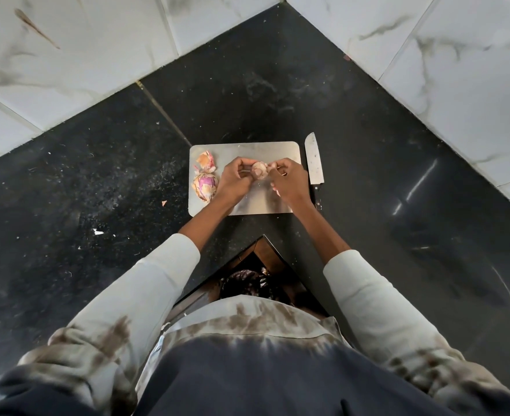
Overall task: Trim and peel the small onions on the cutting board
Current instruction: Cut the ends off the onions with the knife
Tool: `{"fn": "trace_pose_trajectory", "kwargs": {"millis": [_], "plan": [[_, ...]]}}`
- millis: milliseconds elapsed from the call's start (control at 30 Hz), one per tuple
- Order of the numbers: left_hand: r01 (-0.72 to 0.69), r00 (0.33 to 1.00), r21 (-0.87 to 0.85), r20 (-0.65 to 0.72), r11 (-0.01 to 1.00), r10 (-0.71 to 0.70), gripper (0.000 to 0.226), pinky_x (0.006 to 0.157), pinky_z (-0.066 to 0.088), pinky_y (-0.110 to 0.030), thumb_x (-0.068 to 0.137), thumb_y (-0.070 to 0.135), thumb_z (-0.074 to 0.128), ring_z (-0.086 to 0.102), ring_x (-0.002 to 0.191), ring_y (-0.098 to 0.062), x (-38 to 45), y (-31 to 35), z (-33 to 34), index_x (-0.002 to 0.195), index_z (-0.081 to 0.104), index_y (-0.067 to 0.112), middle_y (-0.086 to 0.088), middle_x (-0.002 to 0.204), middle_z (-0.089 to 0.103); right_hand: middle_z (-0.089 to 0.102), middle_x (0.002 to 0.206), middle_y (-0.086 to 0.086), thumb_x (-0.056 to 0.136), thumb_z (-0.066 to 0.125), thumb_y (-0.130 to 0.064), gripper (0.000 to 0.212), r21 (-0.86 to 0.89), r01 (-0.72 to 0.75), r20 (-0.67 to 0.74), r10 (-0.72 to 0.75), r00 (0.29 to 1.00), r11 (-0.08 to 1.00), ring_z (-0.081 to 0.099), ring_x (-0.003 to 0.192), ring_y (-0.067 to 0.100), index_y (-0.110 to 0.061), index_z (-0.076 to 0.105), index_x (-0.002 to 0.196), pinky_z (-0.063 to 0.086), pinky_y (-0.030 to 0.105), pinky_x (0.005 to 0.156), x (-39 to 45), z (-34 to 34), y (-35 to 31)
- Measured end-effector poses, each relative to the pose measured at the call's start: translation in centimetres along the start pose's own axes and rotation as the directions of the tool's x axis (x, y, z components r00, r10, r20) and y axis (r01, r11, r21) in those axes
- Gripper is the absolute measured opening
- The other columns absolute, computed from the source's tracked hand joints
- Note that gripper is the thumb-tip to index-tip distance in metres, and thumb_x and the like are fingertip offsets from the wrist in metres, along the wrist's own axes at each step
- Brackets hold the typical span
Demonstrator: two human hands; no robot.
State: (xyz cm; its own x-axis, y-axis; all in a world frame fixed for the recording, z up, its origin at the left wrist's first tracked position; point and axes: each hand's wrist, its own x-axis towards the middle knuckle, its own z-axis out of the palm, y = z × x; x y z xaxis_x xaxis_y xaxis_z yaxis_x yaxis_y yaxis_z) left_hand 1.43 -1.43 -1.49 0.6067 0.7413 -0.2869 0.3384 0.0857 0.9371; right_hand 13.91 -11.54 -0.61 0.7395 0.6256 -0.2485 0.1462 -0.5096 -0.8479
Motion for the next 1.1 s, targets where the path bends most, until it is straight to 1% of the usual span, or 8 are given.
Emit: {"fn": "trace_pose_trajectory", "kwargs": {"millis": [67,167,300,467,567,667,867,1100], "plan": [[-0.019,1.0,0.041,0.025,0.999,0.018,0.031,0.093,0.063,-0.036,0.093,0.011,0.08,0.069,0.112,-0.021,-0.1,0.2,-0.1,0.12,0.064,0.014,-0.002,0.117,0.071,0.076,0.094,0.002,0.1,0.07,-0.016,0.007,-0.013,0.002,-0.011,-0.003,1.0,1.0,0.074,0.083,0.021,-0.013,0.076,0.103,0.065,0.045,0.082,0.2,0.1,0.1],[-0.073,0.997,0.208,0.01,0.975,0.073,0.031,0.087,0.059,-0.023,0.095,0.019,0.078,0.068,0.104,-0.014,-0.5,0.3,-0.2,0.121,0.061,0.014,0.001,0.115,0.07,0.076,0.095,0.0,0.099,0.07,-0.015,0.008,-0.04,0.034,-0.014,-0.035,0.999,0.999,0.073,0.083,0.02,-0.014,0.078,0.101,0.064,0.042,0.085,0.3,0.1,-0.1],[-0.075,0.992,0.252,-0.084,0.965,0.099,0.033,0.088,0.059,-0.025,0.094,0.021,0.079,0.066,0.104,-0.013,-0.6,-0.5,-0.6,0.121,0.06,0.015,0.001,0.115,0.069,0.075,0.099,0.0,0.101,0.067,-0.016,0.01,-0.02,0.022,-0.074,-0.023,0.997,1.0,0.073,0.087,0.019,-0.014,0.075,0.105,0.064,0.036,0.087,0.5,-0.3,-0.5],[-0.074,0.993,0.302,-0.063,0.95,0.098,0.035,0.092,0.06,-0.026,0.093,0.023,0.08,0.067,0.106,-0.011,-0.6,-1.1,-1.3,0.122,0.061,0.019,0.005,0.118,0.069,0.076,0.107,0.0,0.102,0.063,-0.016,0.016,-0.103,-0.013,-0.073,0.006,0.997,0.995,0.069,0.094,0.014,-0.013,0.076,0.112,0.061,0.033,0.09,1.3,-1.2,0.3],[-0.103,0.992,0.372,-0.03,0.922,0.123,0.036,0.092,0.058,-0.023,0.092,0.023,0.081,0.065,0.106,-0.011,-0.7,-0.8,-1.2,0.122,0.063,0.02,0.006,0.121,0.067,0.077,0.112,0.0,0.103,0.063,-0.02,0.02,-0.206,-0.031,-0.035,0.024,0.999,0.978,0.068,0.097,0.014,-0.013,0.076,0.117,0.048,0.018,0.079,1.3,-1.8,1.0],[-0.161,0.984,0.454,0.011,0.876,0.176,0.037,0.09,0.055,-0.019,0.088,0.025,0.084,0.064,0.107,-0.01,-0.9,-0.5,-0.7,0.12,0.064,0.022,0.006,0.124,0.065,0.074,0.114,-0.005,0.102,0.064,-0.022,0.021,-0.208,-0.05,-0.035,0.044,0.998,0.977,0.065,0.099,0.01,-0.015,0.076,0.118,0.043,0.019,0.081,1.0,-2.4,1.5],[-0.25,0.965,0.586,0.088,0.771,0.246,0.044,0.096,0.059,-0.03,0.086,0.025,0.085,0.062,0.119,-0.015,-0.7,-0.1,0.1,0.124,0.062,0.025,0.005,0.132,0.06,0.067,0.12,0.003,0.098,0.061,-0.015,0.024,-0.253,-0.056,-0.066,0.04,0.997,0.966,0.066,0.1,0.013,-0.018,0.075,0.117,0.044,0.025,0.085,0.7,-3.4,2.2],[-0.252,0.959,0.658,0.07,0.709,0.275,0.047,0.102,0.057,-0.038,0.088,0.024,0.082,0.058,0.128,-0.021,0.6,1.0,0.6,0.129,0.058,0.023,0.001,0.138,0.058,0.063,0.114,-0.002,0.098,0.055,-0.007,0.024,-0.242,-0.035,-0.097,0.011,0.995,0.97,0.064,0.097,0.009,-0.018,0.075,0.106,0.046,0.026,0.088,0.2,-4.0,2.2]]}}
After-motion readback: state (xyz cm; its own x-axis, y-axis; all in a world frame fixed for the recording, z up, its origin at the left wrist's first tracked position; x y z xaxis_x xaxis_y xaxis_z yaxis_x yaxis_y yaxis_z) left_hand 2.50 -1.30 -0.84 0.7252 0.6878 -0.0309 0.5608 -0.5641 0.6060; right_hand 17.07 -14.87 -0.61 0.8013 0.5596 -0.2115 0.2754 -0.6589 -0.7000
